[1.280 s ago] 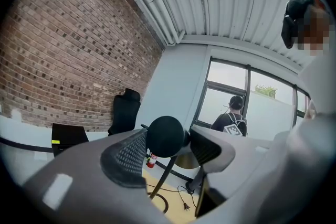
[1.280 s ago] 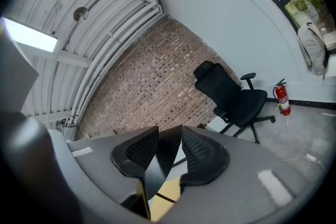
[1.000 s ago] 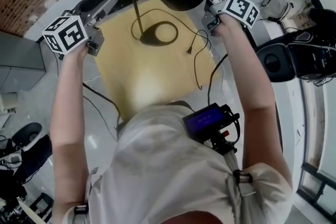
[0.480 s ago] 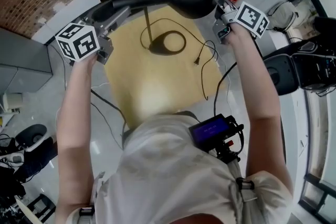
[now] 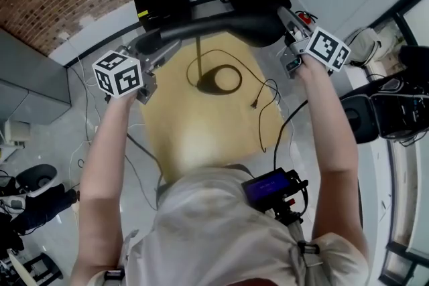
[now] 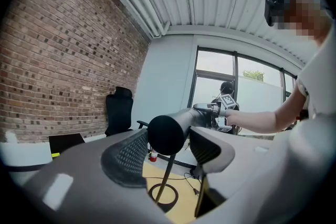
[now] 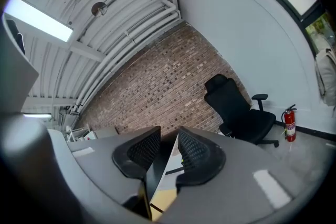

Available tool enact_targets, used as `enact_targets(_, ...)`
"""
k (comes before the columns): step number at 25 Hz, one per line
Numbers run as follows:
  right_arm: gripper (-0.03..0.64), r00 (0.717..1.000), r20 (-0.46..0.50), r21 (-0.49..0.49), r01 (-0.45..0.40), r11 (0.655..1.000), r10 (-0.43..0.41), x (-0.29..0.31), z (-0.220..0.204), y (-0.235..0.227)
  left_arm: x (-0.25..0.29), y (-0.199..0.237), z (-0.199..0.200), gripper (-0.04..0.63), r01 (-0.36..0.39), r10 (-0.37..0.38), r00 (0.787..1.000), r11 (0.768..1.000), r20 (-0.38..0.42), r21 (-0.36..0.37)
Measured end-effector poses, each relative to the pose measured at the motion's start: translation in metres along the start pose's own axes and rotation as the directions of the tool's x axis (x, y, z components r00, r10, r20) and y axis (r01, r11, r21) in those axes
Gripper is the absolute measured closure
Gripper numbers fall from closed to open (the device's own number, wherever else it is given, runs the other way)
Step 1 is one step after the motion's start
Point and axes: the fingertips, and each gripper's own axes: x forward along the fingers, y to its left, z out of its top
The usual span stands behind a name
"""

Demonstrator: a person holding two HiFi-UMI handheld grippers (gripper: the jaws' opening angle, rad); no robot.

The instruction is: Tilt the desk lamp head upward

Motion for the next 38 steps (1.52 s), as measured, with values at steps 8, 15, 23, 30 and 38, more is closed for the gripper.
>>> enact_targets(8, 0.5, 1.0, -0.014, -0.027, 0.0, 1.0, 0.0, 0.005, 0.01, 0.002, 0.005, 0.003, -0.004, 0.342, -0.015, 0.016, 1.0, 0.998, -0.016, 0.054)
enact_targets(15, 0.51, 0.999, 0.003, 0.067, 0.033, 0.997, -0.033, 0.008, 0.011, -0.005, 0.006, 0.007, 0.004, 0.348, -0.034, 0.059, 0.995, 0.96, -0.083, 0.277)
enact_targets(23, 0.512, 1.0, 0.01, 0.006, 0.002, 1.0, -0.002, 0.017, 0.028, 0.014, 0.007, 0.011, -0.003, 0.354, -0.029, 0.055, 0.993, 0.97, -0.105, 0.24)
enact_targets(30, 0.509, 0.999, -0.007, -0.185, -0.046, 0.982, 0.046, 0.028, 0.048, 0.041, 0.011, 0.016, -0.012, 0.356, -0.028, 0.048, 0.994, 0.982, -0.103, 0.187)
enact_targets(38, 0.511, 0.997, 0.005, -0.297, -0.076, 0.952, 0.081, 0.034, 0.067, 0.073, 0.015, 0.02, -0.022, 0.36, -0.014, 0.033, 0.991, 0.989, -0.129, 0.145)
